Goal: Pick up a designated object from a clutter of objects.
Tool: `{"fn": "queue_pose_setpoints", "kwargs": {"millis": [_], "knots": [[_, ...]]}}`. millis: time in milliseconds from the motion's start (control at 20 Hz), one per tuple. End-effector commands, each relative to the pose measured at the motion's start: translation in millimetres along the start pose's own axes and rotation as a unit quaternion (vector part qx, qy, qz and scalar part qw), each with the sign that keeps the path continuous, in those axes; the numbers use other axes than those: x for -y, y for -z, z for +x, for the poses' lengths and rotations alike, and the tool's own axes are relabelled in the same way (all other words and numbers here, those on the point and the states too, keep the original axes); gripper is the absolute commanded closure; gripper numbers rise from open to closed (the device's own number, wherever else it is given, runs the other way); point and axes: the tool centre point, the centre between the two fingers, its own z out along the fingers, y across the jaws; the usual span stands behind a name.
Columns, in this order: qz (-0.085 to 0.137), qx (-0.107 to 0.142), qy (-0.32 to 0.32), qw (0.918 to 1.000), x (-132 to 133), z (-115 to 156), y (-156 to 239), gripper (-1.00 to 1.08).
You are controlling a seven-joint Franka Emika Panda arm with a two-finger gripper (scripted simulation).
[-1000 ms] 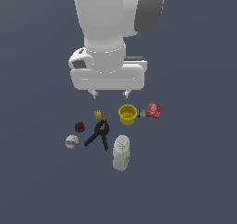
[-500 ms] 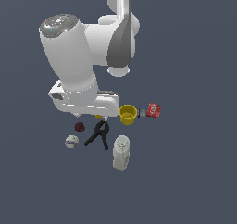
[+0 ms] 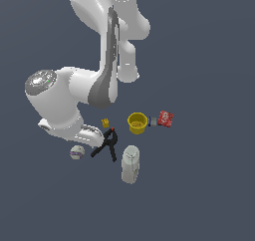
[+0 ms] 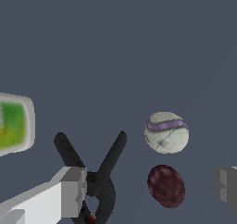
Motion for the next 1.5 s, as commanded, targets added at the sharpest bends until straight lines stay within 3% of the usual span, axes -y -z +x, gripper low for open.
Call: {"fn": "queue_pose_setpoints", "kwargs": {"millis": [0,450,800,1450], "knots": [[-0.003,0.001,-0.01,0.9999,-16.4,3.6,-18.8,-0.92],[-0.011,0.006,-0.028,0.9995,-49.3,6.5,-56.6,-0.92],[-0.011,0.006,-0.029,0.9995,-50.8,5.9,-61.8,-0.92],[-0.012,0.006,-0.03,0.9995,-52.9,5.6,-109.3,-0.92]]}}
